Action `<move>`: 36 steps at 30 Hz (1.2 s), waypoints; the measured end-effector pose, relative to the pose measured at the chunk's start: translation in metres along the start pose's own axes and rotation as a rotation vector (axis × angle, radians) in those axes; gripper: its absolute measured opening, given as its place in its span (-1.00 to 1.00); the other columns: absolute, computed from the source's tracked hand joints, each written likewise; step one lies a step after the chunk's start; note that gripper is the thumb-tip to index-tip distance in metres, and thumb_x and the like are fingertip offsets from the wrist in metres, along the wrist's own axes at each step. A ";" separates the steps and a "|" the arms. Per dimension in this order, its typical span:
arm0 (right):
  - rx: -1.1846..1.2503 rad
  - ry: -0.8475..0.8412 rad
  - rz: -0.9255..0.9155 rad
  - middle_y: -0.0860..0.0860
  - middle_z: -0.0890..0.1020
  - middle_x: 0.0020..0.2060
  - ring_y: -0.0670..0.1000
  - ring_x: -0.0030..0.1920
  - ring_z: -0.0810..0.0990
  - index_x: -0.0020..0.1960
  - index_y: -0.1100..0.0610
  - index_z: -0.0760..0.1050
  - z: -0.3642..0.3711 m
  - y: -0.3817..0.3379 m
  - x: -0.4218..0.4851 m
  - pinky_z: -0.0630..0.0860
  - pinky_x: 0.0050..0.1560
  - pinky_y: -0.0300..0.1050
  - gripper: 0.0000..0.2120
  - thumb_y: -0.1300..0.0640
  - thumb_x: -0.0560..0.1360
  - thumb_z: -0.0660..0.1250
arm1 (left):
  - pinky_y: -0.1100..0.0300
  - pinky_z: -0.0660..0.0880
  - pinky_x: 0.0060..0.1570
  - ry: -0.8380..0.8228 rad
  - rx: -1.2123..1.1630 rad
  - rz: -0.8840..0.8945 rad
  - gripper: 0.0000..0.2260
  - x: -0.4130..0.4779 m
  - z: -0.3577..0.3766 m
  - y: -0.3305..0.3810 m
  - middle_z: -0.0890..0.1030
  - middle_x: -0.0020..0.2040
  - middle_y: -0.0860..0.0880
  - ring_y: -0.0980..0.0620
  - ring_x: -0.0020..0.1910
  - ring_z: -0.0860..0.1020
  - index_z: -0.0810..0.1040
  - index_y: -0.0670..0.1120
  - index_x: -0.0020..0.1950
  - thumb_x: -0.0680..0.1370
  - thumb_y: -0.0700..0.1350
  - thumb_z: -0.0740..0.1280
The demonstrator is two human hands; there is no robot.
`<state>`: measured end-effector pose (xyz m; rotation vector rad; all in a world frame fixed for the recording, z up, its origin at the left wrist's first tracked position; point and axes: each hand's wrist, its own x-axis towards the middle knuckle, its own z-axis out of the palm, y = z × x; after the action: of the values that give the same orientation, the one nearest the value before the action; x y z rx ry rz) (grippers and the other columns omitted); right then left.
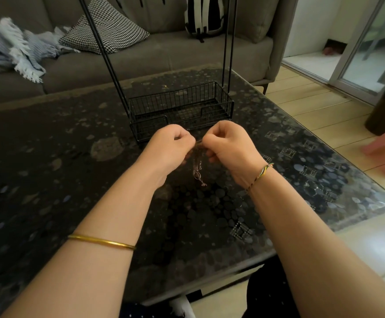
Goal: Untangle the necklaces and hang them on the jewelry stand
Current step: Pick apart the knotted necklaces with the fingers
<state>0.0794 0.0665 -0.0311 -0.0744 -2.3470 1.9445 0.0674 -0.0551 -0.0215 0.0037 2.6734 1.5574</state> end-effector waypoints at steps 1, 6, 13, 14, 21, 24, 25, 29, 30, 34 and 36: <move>-0.002 -0.007 -0.005 0.02 0.49 -0.40 -0.07 -0.40 0.46 -0.20 0.20 0.42 -0.001 0.000 0.000 0.45 -0.37 -0.20 -0.92 0.32 0.44 0.29 | 0.12 0.51 -0.15 -0.030 -0.112 -0.094 -0.86 0.000 -0.001 0.001 0.56 -0.20 -0.03 0.01 -0.15 0.54 0.55 -0.09 -0.16 0.53 -0.20 0.22; 0.009 -0.057 -0.042 -0.01 0.49 -0.40 -0.11 -0.45 0.44 -0.22 0.16 0.46 0.002 -0.001 -0.001 0.43 -0.41 -0.24 -0.86 0.38 0.42 0.27 | 0.19 0.40 -0.25 -0.118 -0.465 -0.366 -0.82 -0.002 -0.005 0.004 0.52 -0.31 0.01 0.06 -0.29 0.50 0.47 -0.06 -0.24 0.52 -0.22 0.16; -0.010 -0.036 -0.040 0.01 0.53 -0.42 -0.14 -0.45 0.46 -0.26 0.13 0.54 0.001 -0.001 -0.001 0.47 -0.42 -0.31 -0.81 0.36 0.44 0.29 | 0.17 0.41 -0.19 -0.064 -0.491 -0.371 -0.85 -0.002 -0.006 0.005 0.56 -0.33 0.03 0.07 -0.25 0.55 0.46 -0.04 -0.21 0.52 -0.20 0.17; 0.017 -0.036 -0.027 0.01 0.52 -0.43 -0.15 -0.47 0.46 -0.26 0.14 0.53 0.000 0.000 -0.001 0.46 -0.45 -0.33 -0.81 0.37 0.45 0.29 | 0.18 0.41 -0.17 -0.049 -0.491 -0.363 -0.85 -0.002 -0.006 0.006 0.56 -0.33 0.04 0.07 -0.25 0.55 0.47 -0.04 -0.20 0.53 -0.20 0.17; 0.082 -0.075 0.040 0.00 0.54 -0.40 -0.15 -0.46 0.47 -0.25 0.20 0.53 -0.002 -0.001 -0.001 0.45 -0.45 -0.33 -0.86 0.38 0.43 0.32 | 0.16 0.46 -0.11 0.079 -0.407 -0.232 -0.84 0.000 0.000 0.003 0.57 -0.29 0.04 0.07 -0.20 0.57 0.51 -0.05 -0.20 0.55 -0.19 0.21; 0.105 -0.082 0.088 0.02 0.54 -0.40 -0.12 -0.43 0.48 -0.24 0.20 0.52 -0.002 0.000 -0.001 0.46 -0.42 -0.27 -0.89 0.35 0.43 0.33 | 0.15 0.49 -0.10 0.086 -0.383 -0.200 -0.83 0.001 0.001 0.001 0.53 -0.28 0.01 0.04 -0.20 0.54 0.50 -0.07 -0.21 0.55 -0.21 0.22; 0.138 -0.077 0.108 0.02 0.54 -0.40 -0.11 -0.43 0.48 -0.25 0.20 0.52 -0.002 0.000 0.000 0.45 -0.41 -0.26 -0.89 0.35 0.43 0.33 | 0.16 0.49 -0.11 0.072 -0.386 -0.192 -0.83 0.002 0.001 0.001 0.52 -0.29 0.00 0.04 -0.22 0.52 0.50 -0.08 -0.21 0.56 -0.22 0.21; 0.367 -0.042 0.194 0.02 0.49 -0.40 -0.09 -0.45 0.43 -0.24 0.19 0.48 -0.006 -0.004 0.000 0.39 -0.43 -0.26 -0.85 0.36 0.46 0.26 | 0.13 0.54 -0.07 -0.034 -0.235 -0.113 -0.81 0.000 0.000 -0.001 0.56 -0.23 -0.02 0.05 -0.20 0.53 0.54 -0.09 -0.19 0.56 -0.26 0.21; 0.412 -0.036 0.207 0.02 0.48 -0.39 -0.09 -0.45 0.41 -0.23 0.20 0.47 -0.006 -0.005 0.000 0.38 -0.43 -0.25 -0.85 0.37 0.47 0.25 | 0.14 0.55 -0.06 -0.054 -0.140 -0.069 -0.80 -0.001 0.000 -0.002 0.58 -0.20 -0.01 0.06 -0.19 0.55 0.57 -0.07 -0.17 0.55 -0.27 0.21; 0.429 -0.013 0.219 0.04 0.52 -0.35 -0.12 -0.46 0.42 -0.20 0.20 0.47 -0.003 -0.005 0.000 0.38 -0.44 -0.27 -0.87 0.34 0.50 0.23 | 0.21 0.46 -0.19 -0.026 0.239 0.147 -0.83 -0.003 0.002 -0.004 0.58 -0.20 0.04 0.09 -0.20 0.53 0.55 0.04 -0.19 0.52 -0.21 0.29; 0.414 0.006 0.221 0.03 0.53 -0.34 -0.13 -0.47 0.42 -0.18 0.19 0.48 -0.002 -0.003 0.001 0.39 -0.46 -0.29 -0.88 0.32 0.51 0.24 | 0.24 0.37 -0.28 0.024 0.342 0.207 -0.90 -0.003 0.004 -0.003 0.55 -0.20 0.05 0.11 -0.22 0.49 0.56 -0.02 -0.16 0.52 -0.18 0.30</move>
<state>0.0786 0.0682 -0.0278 -0.3196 -1.9517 2.4855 0.0704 -0.0534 -0.0263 0.2844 3.0036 1.1238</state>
